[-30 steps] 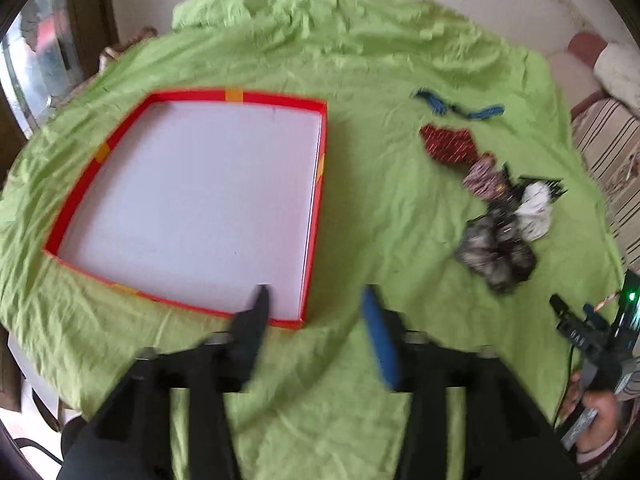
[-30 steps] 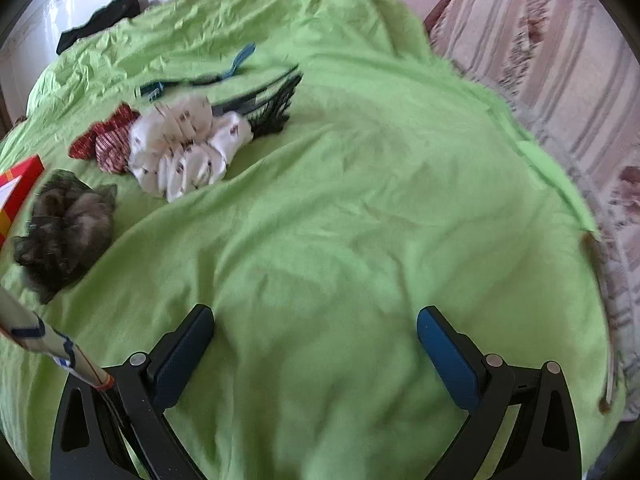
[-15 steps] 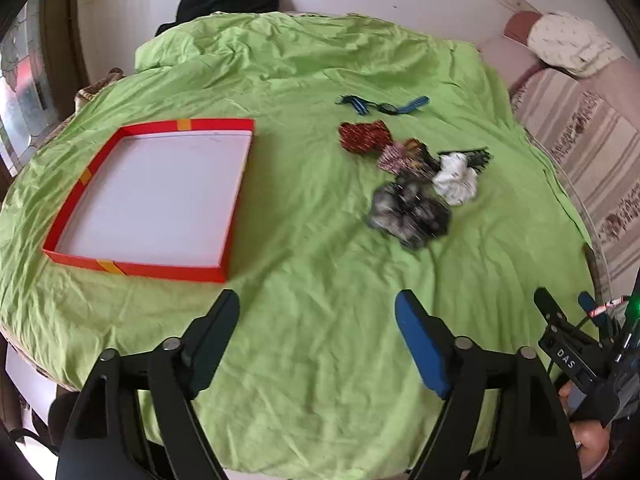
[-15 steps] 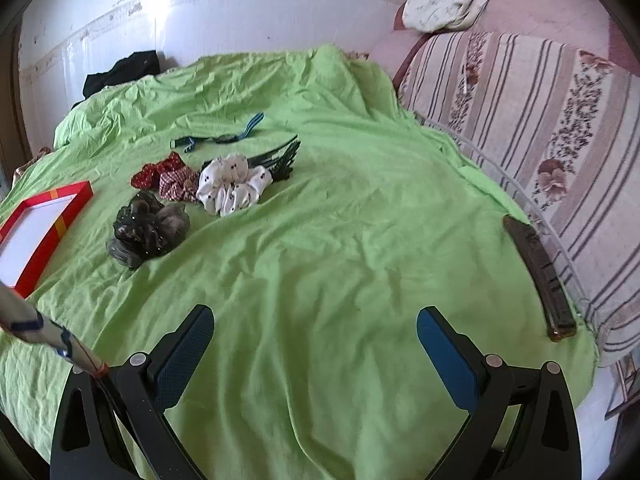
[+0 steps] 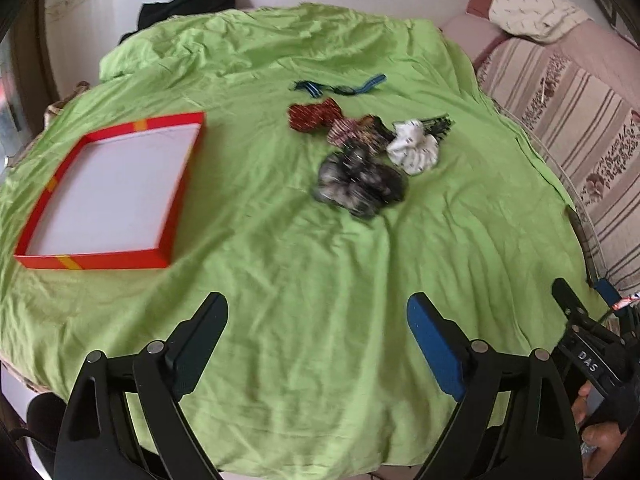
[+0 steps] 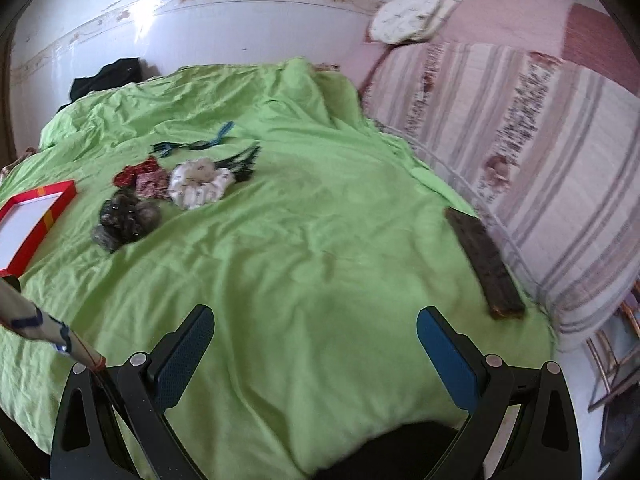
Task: Organize jewelry
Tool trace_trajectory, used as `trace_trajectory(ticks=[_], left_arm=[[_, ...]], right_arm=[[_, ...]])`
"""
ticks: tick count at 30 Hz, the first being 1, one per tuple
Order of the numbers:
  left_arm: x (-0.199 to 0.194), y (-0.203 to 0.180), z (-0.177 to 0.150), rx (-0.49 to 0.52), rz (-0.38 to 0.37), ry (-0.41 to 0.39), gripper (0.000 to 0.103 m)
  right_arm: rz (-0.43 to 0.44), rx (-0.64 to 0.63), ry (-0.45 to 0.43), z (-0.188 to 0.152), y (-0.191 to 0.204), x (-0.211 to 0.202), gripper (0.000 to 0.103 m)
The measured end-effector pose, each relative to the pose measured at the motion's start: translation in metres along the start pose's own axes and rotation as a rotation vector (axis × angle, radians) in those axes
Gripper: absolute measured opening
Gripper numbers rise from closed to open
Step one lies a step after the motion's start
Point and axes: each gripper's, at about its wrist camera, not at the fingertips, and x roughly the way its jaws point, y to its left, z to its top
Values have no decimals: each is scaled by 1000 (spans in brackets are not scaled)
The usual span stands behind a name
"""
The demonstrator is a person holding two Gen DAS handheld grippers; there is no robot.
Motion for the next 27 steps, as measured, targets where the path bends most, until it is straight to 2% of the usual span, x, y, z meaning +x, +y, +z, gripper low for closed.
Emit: trace_trajectory(ticks=[3, 6, 11, 19, 27], left_arm=[[9, -10, -1, 13, -6, 29, 90], [11, -18, 0, 25, 16, 16, 90], [13, -26, 4, 30, 27, 2, 90], [17, -31, 7, 46, 38, 4, 90], [40, -25, 2, 23, 13, 78, 90]], right_arm=[[-33, 25, 11, -7, -17, 1, 103], [-59, 44, 25, -14, -30, 4, 103], [-17, 122, 35, -18, -47, 6, 103], [8, 139, 63, -22, -49, 14, 103], [17, 163, 96, -23, -51, 21, 103]])
